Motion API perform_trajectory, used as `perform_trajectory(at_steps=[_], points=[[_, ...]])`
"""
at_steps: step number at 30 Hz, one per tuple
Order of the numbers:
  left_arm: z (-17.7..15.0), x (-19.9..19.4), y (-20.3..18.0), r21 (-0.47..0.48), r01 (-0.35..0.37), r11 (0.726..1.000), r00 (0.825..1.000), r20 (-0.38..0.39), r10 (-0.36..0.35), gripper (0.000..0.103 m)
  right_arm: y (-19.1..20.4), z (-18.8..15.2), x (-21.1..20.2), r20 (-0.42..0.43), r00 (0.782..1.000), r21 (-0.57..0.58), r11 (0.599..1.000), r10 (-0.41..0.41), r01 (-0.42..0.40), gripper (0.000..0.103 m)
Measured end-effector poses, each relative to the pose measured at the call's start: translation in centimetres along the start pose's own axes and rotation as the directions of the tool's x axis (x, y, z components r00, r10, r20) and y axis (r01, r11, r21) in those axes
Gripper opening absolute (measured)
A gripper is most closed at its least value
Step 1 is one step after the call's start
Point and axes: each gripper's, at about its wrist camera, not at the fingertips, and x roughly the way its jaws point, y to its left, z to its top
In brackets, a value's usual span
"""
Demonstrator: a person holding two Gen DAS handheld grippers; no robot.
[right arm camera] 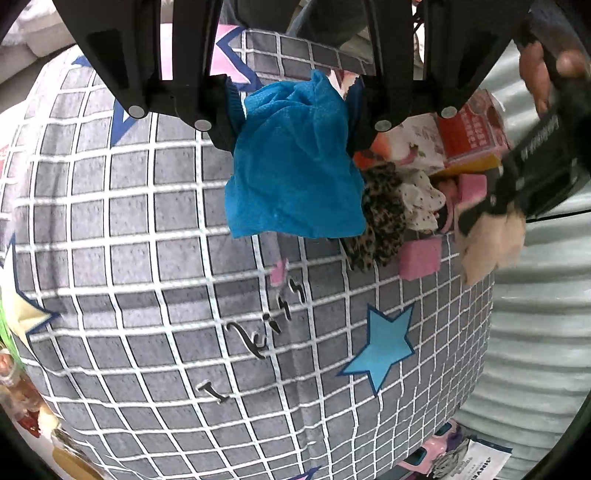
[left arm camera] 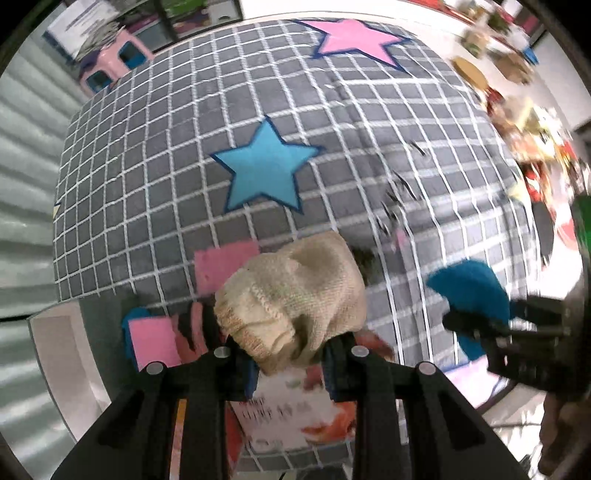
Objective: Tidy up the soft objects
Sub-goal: 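Carry the beige glove and blue cloth with both tools over the white box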
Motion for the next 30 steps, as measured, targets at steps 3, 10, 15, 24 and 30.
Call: perform_trajectory(at_steps=[3, 10, 15, 24, 30], points=[[-1.8, -0.3, -0.6, 0.026, 0.021, 0.999, 1.000, -0.004, -0.021, 0.030, 0.1, -1.3, 0.0, 0.000, 1.000, 0.002, 1.000, -0.012, 0.012, 0.046], [-5.7, -1.1, -0.7, 0.066, 0.038, 0.997, 0.999, 0.001, -0.038, 0.030, 0.9, -4.4, 0.2, -0.008, 0.999, -0.003, 0.999, -0.033, 0.033, 0.046], [-8.6, -2.4, -0.6, 0.097, 0.039, 0.994, 0.999, 0.021, -0.041, 0.030, 2.2, -7.4, 0.1, -0.004, 0.999, -0.016, 0.999, -0.049, 0.049, 0.046], [-15.0, -4.2, 0.8, 0.110, 0.043, 0.993, 0.998, 0.045, -0.048, 0.030, 6.2, -12.4, 0.7, 0.002, 0.998, -0.080, 0.995, -0.067, 0.067, 0.046], [-18.5, -5.1, 3.3, 0.064, 0.023, 0.998, 0.997, 0.066, -0.027, 0.030, 10.2, -15.0, 1.6, 0.004, 0.997, -0.169, 0.983, -0.080, 0.079, 0.046]])
